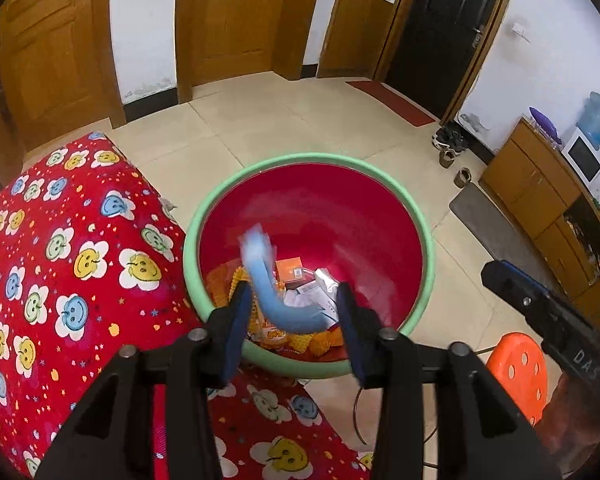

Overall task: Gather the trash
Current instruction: 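Open the left tool over the bucket to drop the blue toy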

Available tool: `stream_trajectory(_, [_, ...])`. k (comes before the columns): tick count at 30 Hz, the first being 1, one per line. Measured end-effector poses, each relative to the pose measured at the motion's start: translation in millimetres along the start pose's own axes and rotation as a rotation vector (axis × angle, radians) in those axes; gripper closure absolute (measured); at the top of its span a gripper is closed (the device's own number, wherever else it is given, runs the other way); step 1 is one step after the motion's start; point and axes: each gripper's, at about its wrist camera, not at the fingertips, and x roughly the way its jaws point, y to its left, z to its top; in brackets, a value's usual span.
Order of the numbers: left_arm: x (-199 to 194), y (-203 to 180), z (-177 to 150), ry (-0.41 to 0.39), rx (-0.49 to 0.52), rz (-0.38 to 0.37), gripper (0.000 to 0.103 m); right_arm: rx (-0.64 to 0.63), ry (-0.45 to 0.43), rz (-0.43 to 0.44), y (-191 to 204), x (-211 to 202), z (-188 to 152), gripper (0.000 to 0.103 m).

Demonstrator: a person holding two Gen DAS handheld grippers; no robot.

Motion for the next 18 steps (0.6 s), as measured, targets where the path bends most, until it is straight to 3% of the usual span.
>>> stream_trajectory(2, [-4, 0, 1, -0.012, 0.000, 0.013, 0.048, 0.003, -0.001, -0.002, -1, -1, -1, 0.068])
stream_trajectory(8, [-19, 9, -4, -0.022, -0.015, 0.058, 0.046, 0.000, -0.004, 0.007, 2, -6, -2, 0.061])
stream_trajectory(14, [-46, 25, -16, -0.051, -0.054, 0.101, 0.041, -0.022, -0.008, 0.038, 16, -15, -6, 0.049])
stream_trajectory(18, [-71, 37, -27, -0.079, -0.086, 0.145, 0.038, -0.040, -0.008, 0.071, 32, -22, -12, 0.035])
